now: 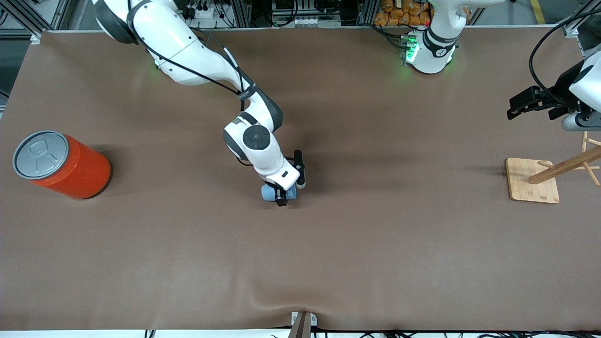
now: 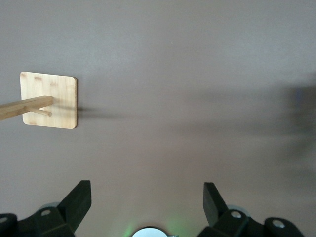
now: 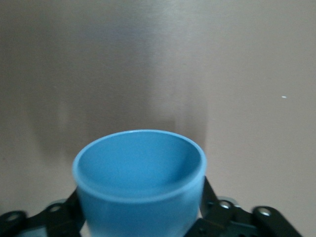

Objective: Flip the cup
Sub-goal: 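Carry the blue cup with the right gripper toward the table middle, then set the blue cup down on its side and open the right gripper, then retract the right gripper while the left gripper reaches toward the blue cup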

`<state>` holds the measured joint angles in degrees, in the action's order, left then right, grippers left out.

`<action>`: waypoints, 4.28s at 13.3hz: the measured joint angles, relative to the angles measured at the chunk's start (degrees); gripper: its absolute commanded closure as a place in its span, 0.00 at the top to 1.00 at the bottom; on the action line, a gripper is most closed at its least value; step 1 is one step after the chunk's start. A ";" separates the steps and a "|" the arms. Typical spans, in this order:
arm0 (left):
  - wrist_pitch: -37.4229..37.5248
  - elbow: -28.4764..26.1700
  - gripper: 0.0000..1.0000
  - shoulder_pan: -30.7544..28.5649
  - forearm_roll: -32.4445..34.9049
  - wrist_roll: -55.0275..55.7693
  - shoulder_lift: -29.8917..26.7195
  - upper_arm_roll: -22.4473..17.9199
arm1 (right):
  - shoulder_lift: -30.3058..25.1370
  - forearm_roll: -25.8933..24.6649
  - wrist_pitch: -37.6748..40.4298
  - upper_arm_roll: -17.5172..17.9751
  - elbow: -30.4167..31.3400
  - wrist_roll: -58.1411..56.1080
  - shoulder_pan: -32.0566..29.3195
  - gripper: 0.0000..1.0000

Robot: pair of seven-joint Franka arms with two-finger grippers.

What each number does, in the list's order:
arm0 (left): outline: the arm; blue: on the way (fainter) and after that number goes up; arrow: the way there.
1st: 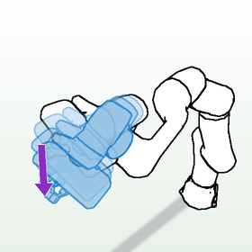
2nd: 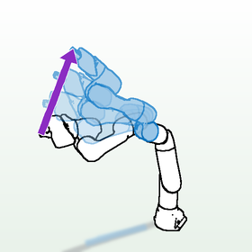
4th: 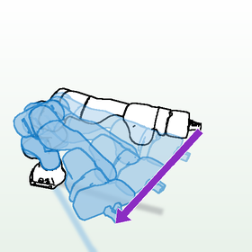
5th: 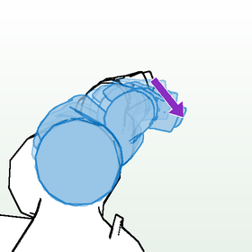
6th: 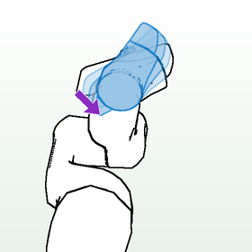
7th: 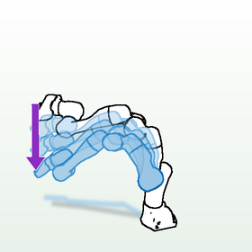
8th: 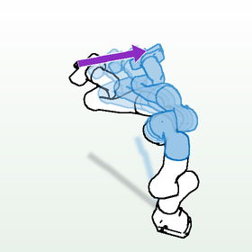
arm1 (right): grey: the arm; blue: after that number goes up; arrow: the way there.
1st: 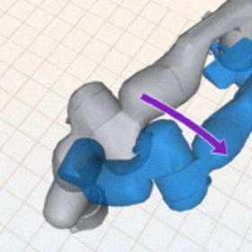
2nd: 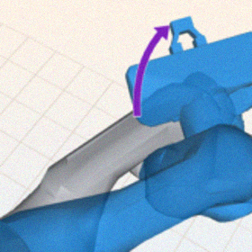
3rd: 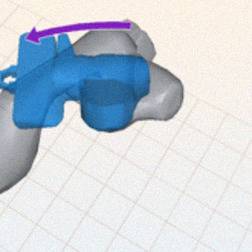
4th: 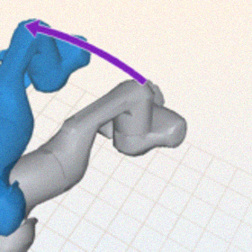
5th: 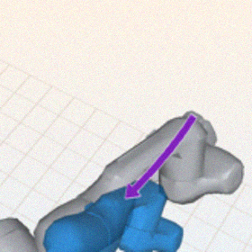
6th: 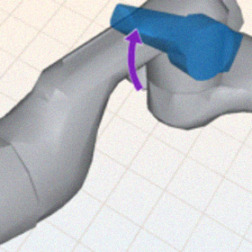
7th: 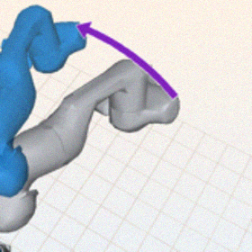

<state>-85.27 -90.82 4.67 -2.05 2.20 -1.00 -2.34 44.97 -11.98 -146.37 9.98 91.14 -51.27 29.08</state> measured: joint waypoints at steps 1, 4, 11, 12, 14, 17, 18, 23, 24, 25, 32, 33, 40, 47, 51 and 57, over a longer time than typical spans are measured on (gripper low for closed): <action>0.00 0.00 1.00 -0.01 -0.18 0.00 0.02 -0.01 | -0.01 0.01 0.00 -0.16 -0.46 0.09 -0.02 1.00; 0.00 0.00 1.00 -0.04 -0.27 0.00 0.06 -0.03 | -0.32 0.17 3.51 -0.36 -2.80 3.11 -0.71 1.00; 0.00 -0.01 1.00 0.02 -0.39 0.00 0.20 0.00 | -7.15 0.43 24.32 0.28 -9.00 24.26 -0.73 1.00; 0.00 -0.02 1.00 0.01 -0.66 0.00 0.21 0.00 | -8.32 0.43 25.89 0.30 -9.06 27.49 -0.72 1.00; 0.01 -0.01 1.00 -0.08 -2.56 0.00 0.29 -0.03 | -11.01 0.69 28.26 0.33 -9.28 33.96 -0.70 1.00; -0.12 0.02 1.00 -0.27 -7.26 0.00 1.55 -0.14 | -17.46 1.67 34.69 -0.05 -10.01 40.74 -1.00 1.00; -0.39 0.04 1.00 -0.28 -9.83 0.00 2.55 -0.16 | -20.24 1.75 38.01 -0.28 -10.31 42.12 -1.30 1.00; -3.71 0.09 1.00 -0.05 -26.39 -2.37 10.01 -0.02 | -32.26 1.79 48.75 -0.77 -10.26 53.46 -5.28 1.00; -3.76 0.08 1.00 -0.04 -29.72 -4.19 11.53 -0.02 | -33.36 1.80 50.15 -0.87 -10.12 54.94 -6.57 1.00; -3.78 0.05 1.00 -0.05 -32.63 -5.82 13.02 -0.02 | -34.17 1.83 51.65 -1.30 -9.99 55.71 -7.69 1.00; -5.18 -4.59 1.00 2.96 -43.94 -10.20 16.37 0.45 | -38.42 10.91 58.30 -16.62 -6.18 55.41 -12.97 1.00; -6.59 -6.77 1.00 3.27 -46.07 -12.22 16.37 0.87 | -38.80 11.08 58.49 -16.27 -5.44 54.25 -15.96 1.00; -18.69 -15.87 1.00 5.20 -57.02 -21.54 19.74 6.11 | -42.16 11.65 62.92 -15.51 -4.32 50.50 -24.41 1.00; -25.97 -16.58 1.00 8.42 -72.31 -32.93 28.05 8.64 | -44.23 11.72 64.83 -15.19 -4.62 51.43 -25.87 1.00; -25.97 -9.50 1.00 9.55 -76.10 -34.38 35.35 8.85 | -44.38 12.01 64.95 -15.06 -4.60 54.01 -25.88 1.00; -29.98 -4.83 1.00 12.28 -79.68 -34.42 41.62 8.94 | -44.36 13.70 64.46 -15.07 -4.29 54.03 -25.96 1.00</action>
<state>-115.24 -95.65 16.94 -81.73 -32.22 40.62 6.59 0.61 1.72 -81.91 -5.09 86.86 2.76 3.12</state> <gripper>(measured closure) 0.000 0.000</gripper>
